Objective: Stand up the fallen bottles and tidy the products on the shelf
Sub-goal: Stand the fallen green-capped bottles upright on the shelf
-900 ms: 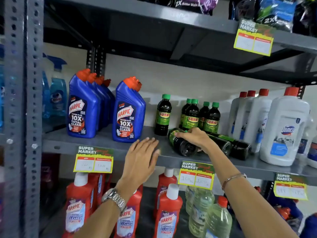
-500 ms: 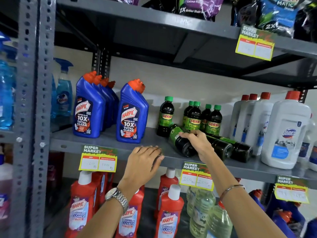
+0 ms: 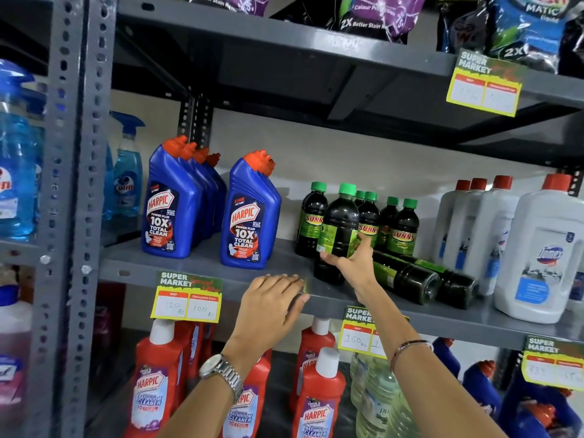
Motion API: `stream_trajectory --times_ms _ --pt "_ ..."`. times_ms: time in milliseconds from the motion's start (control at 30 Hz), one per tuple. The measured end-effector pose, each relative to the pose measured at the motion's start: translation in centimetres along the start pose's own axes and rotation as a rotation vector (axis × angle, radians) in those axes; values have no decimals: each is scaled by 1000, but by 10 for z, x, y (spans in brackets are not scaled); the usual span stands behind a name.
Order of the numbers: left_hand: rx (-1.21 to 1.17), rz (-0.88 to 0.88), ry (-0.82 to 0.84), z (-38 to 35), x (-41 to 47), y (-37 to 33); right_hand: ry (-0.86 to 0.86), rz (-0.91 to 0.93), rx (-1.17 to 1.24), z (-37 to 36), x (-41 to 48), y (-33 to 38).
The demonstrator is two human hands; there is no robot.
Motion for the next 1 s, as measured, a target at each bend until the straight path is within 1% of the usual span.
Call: stream_trajectory --times_ms 100,167,200,233,267,300,400,467,733,867,933,1000 --pt "-10 -4 -19 -1 0 0 48 2 -61 6 4 4" --pt "-21 -1 -33 -2 0 1 -44 56 -30 15 11 17" --pt "-25 -1 -40 -2 -1 1 -101 89 29 21 16 26" --pt "-25 -2 -47 -3 -1 2 -123 108 95 26 22 36" --pt "-25 -5 -50 -4 -1 2 -95 110 136 30 29 44" --pt "-26 -6 -51 -4 -1 2 -31 105 132 31 36 51" --pt "-30 -3 -58 -6 -2 3 158 65 37 30 47 56" --pt "-32 -3 -62 -6 -2 3 193 48 11 30 48 53" --pt "-27 -7 -79 -7 -3 4 121 103 -53 31 47 55" --pt "-14 -12 -71 -5 -2 3 54 143 -205 35 44 62" --pt "-8 -8 -62 -5 -3 2 43 134 -260 36 43 63" --pt "-4 -3 -57 -4 -3 1 48 108 -236 36 43 64"
Point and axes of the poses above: each hand's wrist, its own x-axis towards the middle knuckle, its own z-axis out of the back of the hand, y = z × x, the point moved 3 cm from there along x, towards the middle knuckle, and after that the axes turned 7 degrees about z, right-handed, at the moved point
